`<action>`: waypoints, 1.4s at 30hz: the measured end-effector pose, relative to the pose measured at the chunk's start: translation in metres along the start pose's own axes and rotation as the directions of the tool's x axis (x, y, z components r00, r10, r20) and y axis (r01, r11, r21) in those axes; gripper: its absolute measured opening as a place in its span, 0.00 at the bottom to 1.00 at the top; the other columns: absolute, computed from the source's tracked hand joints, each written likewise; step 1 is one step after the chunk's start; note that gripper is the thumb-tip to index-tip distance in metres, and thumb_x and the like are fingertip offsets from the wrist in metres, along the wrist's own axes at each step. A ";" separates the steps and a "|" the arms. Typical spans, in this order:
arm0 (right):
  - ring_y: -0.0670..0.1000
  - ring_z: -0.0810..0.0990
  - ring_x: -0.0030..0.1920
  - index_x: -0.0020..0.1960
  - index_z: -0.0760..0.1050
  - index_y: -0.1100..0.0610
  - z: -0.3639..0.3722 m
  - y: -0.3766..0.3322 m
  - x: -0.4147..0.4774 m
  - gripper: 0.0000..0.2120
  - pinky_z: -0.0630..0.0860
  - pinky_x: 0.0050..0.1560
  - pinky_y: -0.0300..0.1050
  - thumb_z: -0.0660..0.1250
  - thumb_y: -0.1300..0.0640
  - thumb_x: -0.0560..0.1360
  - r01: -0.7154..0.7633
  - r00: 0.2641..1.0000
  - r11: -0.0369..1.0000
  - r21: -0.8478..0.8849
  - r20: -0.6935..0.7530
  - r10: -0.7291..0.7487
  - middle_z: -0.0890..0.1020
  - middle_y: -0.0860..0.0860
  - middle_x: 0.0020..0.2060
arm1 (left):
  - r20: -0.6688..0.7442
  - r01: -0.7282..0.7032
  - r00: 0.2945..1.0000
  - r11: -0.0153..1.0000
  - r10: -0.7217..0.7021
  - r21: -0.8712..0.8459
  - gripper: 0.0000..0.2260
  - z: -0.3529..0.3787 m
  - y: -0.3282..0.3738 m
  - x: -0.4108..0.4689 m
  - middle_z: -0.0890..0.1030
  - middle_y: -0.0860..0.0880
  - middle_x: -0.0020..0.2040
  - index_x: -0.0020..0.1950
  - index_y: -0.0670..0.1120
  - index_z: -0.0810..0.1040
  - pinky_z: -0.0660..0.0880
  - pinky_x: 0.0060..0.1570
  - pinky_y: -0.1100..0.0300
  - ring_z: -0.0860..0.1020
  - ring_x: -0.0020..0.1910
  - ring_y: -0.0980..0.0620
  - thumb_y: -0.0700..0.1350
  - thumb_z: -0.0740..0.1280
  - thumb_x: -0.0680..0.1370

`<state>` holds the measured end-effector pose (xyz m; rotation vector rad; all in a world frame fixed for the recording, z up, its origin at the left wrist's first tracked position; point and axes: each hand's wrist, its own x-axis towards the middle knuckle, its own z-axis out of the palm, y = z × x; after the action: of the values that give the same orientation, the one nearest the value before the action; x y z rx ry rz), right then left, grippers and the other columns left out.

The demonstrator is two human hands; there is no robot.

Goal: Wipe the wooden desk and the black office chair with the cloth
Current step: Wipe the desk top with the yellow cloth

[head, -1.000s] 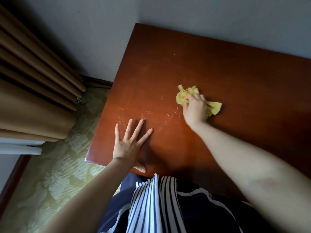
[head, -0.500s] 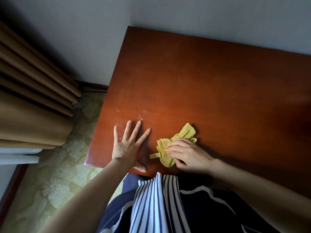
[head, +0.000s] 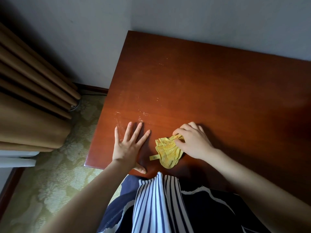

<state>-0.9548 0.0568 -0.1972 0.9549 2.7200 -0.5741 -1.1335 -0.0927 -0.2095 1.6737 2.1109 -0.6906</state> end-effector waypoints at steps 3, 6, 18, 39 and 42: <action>0.48 0.65 0.61 0.57 0.76 0.47 -0.006 -0.002 0.006 0.11 0.59 0.63 0.48 0.61 0.46 0.78 -0.017 0.999 0.994 -0.105 0.046 0.022 0.74 0.43 0.56 | 0.001 0.002 1.000 1.000 -0.002 -0.001 0.62 -0.001 0.000 0.000 0.26 0.47 0.74 0.71 0.55 0.24 0.37 0.66 0.30 0.30 0.74 0.40 0.77 0.65 0.58; 0.49 0.68 0.58 0.48 0.79 0.47 -0.017 -0.007 0.012 0.08 0.61 0.61 0.48 0.61 0.51 0.78 -0.060 0.996 0.997 -0.044 0.068 0.063 0.76 0.43 0.52 | 0.015 0.006 1.000 1.000 -0.006 0.001 0.62 -0.001 0.000 -0.001 0.26 0.47 0.74 0.72 0.55 0.24 0.37 0.66 0.29 0.30 0.74 0.40 0.77 0.65 0.58; 0.49 0.74 0.49 0.39 0.74 0.48 -0.128 0.018 0.033 0.13 0.72 0.56 0.52 0.56 0.56 0.80 -0.121 0.870 0.580 0.806 -0.195 0.453 0.77 0.51 0.48 | 0.007 0.004 1.000 1.000 -0.004 -0.022 0.60 -0.003 0.001 -0.006 0.23 0.48 0.71 0.69 0.55 0.22 0.36 0.66 0.29 0.30 0.73 0.40 0.75 0.65 0.60; 0.56 0.64 0.72 0.70 0.69 0.50 -0.008 0.043 0.013 0.27 0.57 0.73 0.58 0.71 0.53 0.72 0.034 0.955 0.980 -0.196 -0.282 -0.089 0.68 0.54 0.71 | -0.008 -0.016 1.000 1.000 0.016 -0.011 0.61 0.000 -0.004 -0.002 0.26 0.48 0.73 0.68 0.56 0.22 0.35 0.66 0.30 0.25 0.69 0.43 0.77 0.64 0.58; 0.56 0.65 0.71 0.69 0.70 0.49 -0.011 0.072 0.009 0.27 0.61 0.71 0.59 0.71 0.51 0.72 0.023 0.971 0.978 -0.208 -0.227 -0.071 0.70 0.53 0.69 | -0.013 -0.017 1.000 1.000 0.017 -0.001 0.61 -0.001 -0.004 -0.002 0.24 0.47 0.73 0.69 0.56 0.22 0.35 0.65 0.30 0.24 0.68 0.42 0.77 0.64 0.58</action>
<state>-0.9173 0.1179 -0.2113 0.9604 2.9427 -0.1921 -1.1368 -0.0944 -0.2065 1.6978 2.1027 -0.6749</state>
